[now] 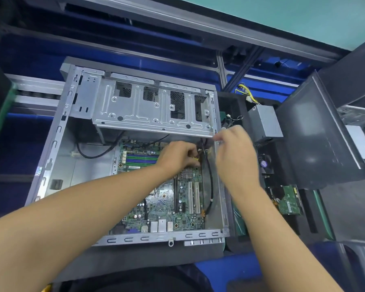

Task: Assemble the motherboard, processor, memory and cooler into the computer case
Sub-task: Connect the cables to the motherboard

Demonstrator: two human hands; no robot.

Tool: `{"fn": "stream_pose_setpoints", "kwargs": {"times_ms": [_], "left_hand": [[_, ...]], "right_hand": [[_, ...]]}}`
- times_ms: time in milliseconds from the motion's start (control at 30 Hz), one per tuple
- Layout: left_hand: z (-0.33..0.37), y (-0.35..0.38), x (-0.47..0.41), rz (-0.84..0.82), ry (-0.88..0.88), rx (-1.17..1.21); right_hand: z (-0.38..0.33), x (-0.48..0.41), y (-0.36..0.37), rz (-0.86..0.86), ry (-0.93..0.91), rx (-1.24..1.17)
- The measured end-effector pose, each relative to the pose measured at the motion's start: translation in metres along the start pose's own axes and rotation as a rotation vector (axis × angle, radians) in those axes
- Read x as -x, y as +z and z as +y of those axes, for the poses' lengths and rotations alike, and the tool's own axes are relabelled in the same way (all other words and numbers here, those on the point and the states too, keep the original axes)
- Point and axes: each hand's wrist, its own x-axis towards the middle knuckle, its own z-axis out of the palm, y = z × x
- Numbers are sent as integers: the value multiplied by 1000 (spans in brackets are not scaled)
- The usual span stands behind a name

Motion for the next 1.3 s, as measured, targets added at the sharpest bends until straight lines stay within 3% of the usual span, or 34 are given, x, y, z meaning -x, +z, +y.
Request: {"fn": "stream_pose_setpoints", "kwargs": {"times_ms": [67, 133, 267, 600, 933, 1167, 1300], "left_hand": [[1, 7, -9, -37, -69, -3], [0, 10, -15, -94, -94, -10], [-1, 8, -18, -195, -35, -142], [-5, -2, 0, -131, 60, -84], [11, -9, 15, 105, -100, 4], [11, -11, 31, 118, 64, -35], [-4, -29, 24, 170, -77, 17]], "right_hand": [[14, 0, -1, 67, 157, -140], [17, 5, 8, 28, 259, -230], [14, 16, 27, 46, 383, -359], [18, 17, 33, 64, 363, -314], [20, 17, 35, 57, 372, -314], [20, 17, 35, 63, 359, -314], [20, 17, 36, 62, 370, -305]]}}
